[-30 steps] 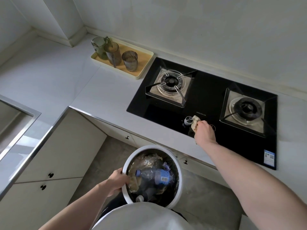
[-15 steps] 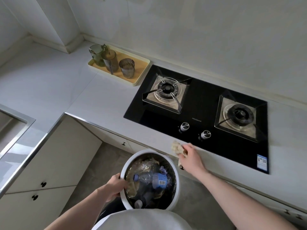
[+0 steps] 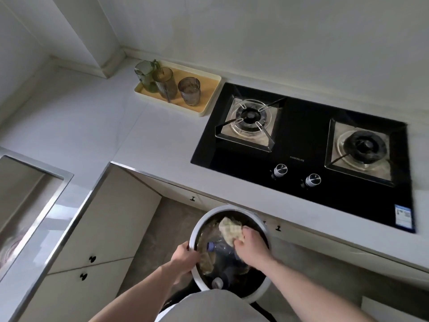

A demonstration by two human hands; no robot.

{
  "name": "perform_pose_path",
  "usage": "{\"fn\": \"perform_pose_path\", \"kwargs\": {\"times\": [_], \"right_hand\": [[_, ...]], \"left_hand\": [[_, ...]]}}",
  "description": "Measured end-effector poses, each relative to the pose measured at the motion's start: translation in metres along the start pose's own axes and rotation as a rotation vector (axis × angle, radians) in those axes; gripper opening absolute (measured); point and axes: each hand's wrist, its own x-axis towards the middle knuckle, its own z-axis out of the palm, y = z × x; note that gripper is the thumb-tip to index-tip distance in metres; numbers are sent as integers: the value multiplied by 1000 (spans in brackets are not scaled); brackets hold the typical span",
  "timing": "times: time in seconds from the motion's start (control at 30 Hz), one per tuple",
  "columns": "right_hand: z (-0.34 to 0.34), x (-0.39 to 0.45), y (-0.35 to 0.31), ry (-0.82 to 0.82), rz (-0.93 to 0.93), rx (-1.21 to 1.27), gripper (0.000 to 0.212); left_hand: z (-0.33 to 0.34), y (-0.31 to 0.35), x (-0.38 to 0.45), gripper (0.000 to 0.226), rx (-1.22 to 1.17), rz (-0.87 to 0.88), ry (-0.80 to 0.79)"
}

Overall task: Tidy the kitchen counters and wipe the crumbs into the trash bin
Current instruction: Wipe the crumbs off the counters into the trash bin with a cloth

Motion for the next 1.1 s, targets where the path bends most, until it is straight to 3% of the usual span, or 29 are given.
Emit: {"fn": "perform_pose_path", "kwargs": {"times": [0.07,0.17,0.3,0.43,0.5,0.63,0.77,0.93,1.1], "right_hand": [[15,-35,3,-54,-18,69,10],[18,-69,13,155,139,292,14],[3,-99,29,430,300,398,12],[-10,-124,49,539,400,550,13],[-17,-140,56,602,440,608,29],[-34,-175,70,645,521,547,18],[-45,-196,113,692,543,557,55],[-78,-221,160,782,517,584,34],[-121,-254,230,751,465,523,34]], "left_hand": [[-6,1,6,30,48,1,-12],[-15,1,13,25,100,31,-17],[-16,3,19,23,166,45,-49],[-1,6,21,26,235,66,-83],[10,8,17,24,255,85,-102],[38,14,2,20,301,122,-132],[70,21,-9,23,344,152,-146],[123,19,-23,32,367,156,-145],[198,8,-50,32,331,139,-106]]}}
